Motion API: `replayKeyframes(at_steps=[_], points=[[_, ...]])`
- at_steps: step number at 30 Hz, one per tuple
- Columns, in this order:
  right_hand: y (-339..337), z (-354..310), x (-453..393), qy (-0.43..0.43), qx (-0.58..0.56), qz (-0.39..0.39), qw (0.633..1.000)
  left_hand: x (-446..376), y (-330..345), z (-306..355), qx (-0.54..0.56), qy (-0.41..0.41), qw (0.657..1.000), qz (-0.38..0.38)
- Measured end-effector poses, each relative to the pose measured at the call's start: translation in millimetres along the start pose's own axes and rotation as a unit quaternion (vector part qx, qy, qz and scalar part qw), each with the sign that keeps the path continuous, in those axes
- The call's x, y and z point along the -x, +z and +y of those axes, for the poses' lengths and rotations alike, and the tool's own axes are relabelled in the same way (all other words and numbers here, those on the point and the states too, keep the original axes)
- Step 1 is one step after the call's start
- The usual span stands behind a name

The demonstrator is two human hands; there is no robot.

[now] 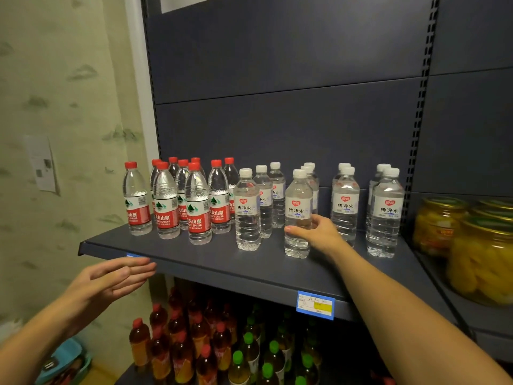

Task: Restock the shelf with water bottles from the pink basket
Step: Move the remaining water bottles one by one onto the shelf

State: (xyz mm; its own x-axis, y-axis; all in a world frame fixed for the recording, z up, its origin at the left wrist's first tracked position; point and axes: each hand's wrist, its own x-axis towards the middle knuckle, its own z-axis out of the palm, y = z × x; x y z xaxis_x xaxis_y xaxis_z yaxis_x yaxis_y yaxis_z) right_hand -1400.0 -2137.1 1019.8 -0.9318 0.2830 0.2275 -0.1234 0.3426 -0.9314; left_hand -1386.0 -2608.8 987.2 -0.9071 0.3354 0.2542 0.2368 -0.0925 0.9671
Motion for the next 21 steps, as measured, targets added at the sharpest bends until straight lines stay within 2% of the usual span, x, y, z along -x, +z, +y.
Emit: replayKeyframes(at_steps=[3, 7, 9, 11, 14, 16, 19, 21], points=[[-0.9, -1.6, 2.9, 0.009, 0.056, -0.007, 0.998, -2.1, 3.1, 0.2, -0.01, -0.003, 1.0, -0.007], [-9.8, -12.6, 16.4, -0.002, 0.258, -0.029, 0.966, -1.1, -0.6, 4.8, -0.025, 0.006, 1.0, -0.017], [-17.1, -20.9, 26.2, -0.012, 0.322, -0.006, 0.947, 1.5, -5.8, 7.0, -0.049, 0.009, 0.999, -0.015], [-26.5, -30.1, 35.4, -0.037, 0.354, 0.063, 0.933, 3.9, -14.2, 6.3, -0.08, 0.006, 0.997, -0.015], [-35.8, -67.3, 43.2, -0.131, 0.307, 0.189, 0.924, 9.9, -35.8, 5.5, -0.106, 0.001, 0.994, -0.001], [-36.7, -107.3, 50.1, -0.195, 0.241, 0.252, 0.917, 15.2, -53.5, 6.9, -0.113, 0.008, 0.992, 0.048], [-18.4, -171.2, 47.3, -0.277, 0.138, 0.254, 0.917, 25.8, -80.1, 16.0, -0.071, 0.029, 0.99, 0.119], [10.8, -193.9, 43.0, -0.303, 0.146, 0.228, 0.914, 35.4, -98.3, 20.3, -0.051, 0.046, 0.985, 0.159]])
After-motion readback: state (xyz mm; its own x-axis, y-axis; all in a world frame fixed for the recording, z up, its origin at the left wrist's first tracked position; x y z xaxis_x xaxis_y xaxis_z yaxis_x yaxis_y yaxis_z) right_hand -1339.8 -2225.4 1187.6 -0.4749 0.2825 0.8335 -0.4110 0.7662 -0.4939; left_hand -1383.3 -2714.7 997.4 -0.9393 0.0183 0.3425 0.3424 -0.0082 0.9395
